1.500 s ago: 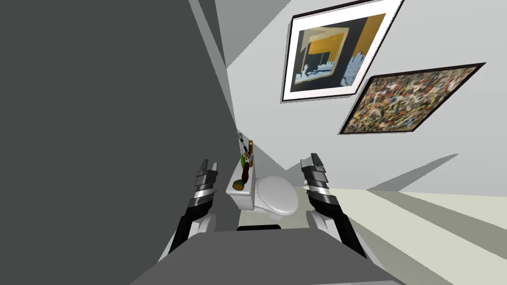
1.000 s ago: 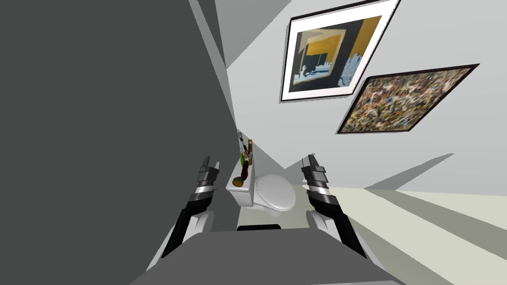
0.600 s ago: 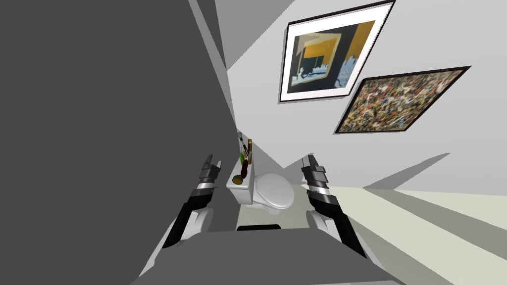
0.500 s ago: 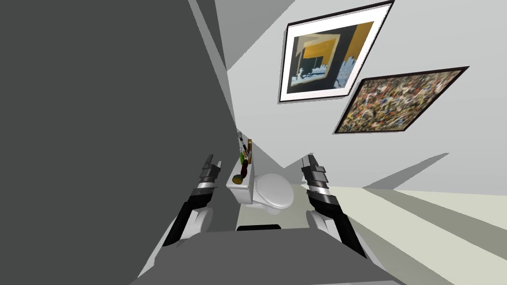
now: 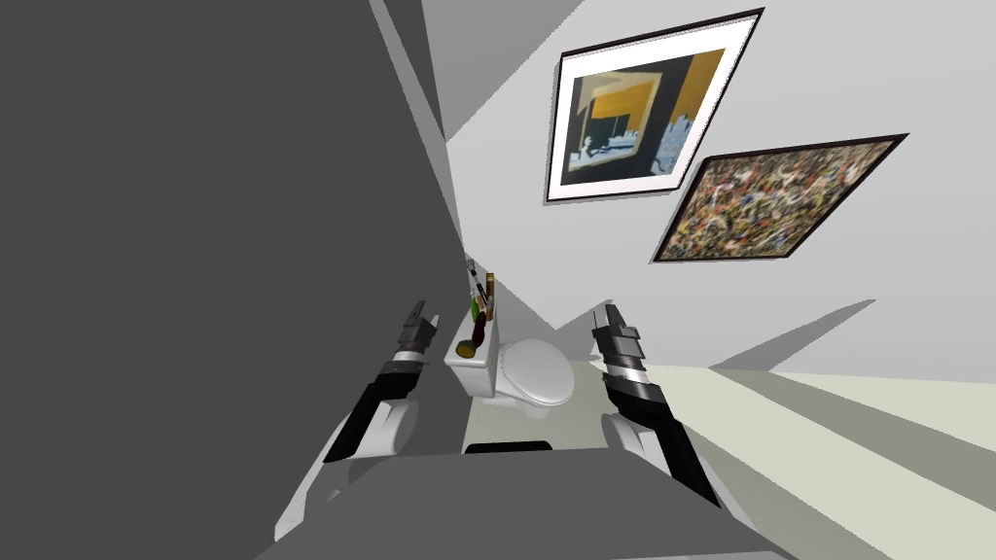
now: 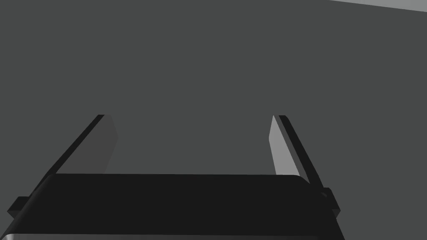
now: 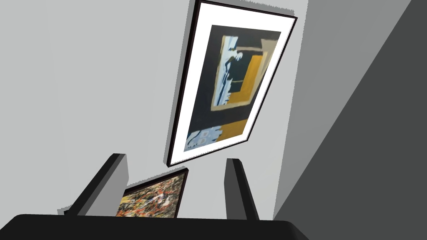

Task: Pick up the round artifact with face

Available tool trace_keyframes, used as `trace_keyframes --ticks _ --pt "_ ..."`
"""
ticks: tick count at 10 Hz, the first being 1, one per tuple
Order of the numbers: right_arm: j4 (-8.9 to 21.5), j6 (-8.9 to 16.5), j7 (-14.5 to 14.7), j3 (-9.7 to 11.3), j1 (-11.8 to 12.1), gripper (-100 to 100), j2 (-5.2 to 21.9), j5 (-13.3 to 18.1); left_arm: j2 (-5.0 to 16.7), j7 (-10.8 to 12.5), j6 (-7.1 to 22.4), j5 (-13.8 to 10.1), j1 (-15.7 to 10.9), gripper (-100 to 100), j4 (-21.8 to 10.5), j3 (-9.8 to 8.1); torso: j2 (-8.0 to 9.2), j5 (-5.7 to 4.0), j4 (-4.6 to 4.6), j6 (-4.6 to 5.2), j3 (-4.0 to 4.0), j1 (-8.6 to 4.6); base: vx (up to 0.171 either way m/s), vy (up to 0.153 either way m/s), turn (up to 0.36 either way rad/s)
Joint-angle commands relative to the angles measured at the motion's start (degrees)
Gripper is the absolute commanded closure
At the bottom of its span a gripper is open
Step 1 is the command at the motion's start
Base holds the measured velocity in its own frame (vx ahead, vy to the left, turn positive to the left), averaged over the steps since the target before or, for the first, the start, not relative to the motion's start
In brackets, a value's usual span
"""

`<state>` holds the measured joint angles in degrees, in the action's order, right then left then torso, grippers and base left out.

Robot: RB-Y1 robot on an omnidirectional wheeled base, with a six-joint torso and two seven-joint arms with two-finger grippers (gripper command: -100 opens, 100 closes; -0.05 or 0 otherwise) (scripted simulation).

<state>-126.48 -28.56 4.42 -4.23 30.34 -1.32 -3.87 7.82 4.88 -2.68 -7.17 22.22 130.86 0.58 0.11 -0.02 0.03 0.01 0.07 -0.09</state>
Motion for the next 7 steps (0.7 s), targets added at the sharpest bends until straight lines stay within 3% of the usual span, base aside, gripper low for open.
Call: trace_keyframes --ticks 1,5,7 --pt "0.0 0.0 0.0 0.0 0.0 0 0.0 0.0 0.4 0.3 2.9 -0.2 -0.6 -100 0.2 -0.16 0.00 0.00 0.00 0.00 0.00 0.00 -0.027 -0.023 0.000" --pt "0.0 0.0 0.0 0.0 0.0 0 0.0 0.0 1.0 0.6 7.5 -0.4 -1.7 -100 0.8 -0.23 -0.06 0.01 -0.01 -0.01 -0.03 0.04 -0.013 -0.008 0.000" --pt "0.0 0.0 0.0 0.0 0.0 0 0.0 0.0 1.6 1.0 11.2 -0.5 -2.7 -100 1.4 -0.27 -0.08 0.01 -0.02 0.00 -0.04 0.03 -0.014 -0.015 0.000"
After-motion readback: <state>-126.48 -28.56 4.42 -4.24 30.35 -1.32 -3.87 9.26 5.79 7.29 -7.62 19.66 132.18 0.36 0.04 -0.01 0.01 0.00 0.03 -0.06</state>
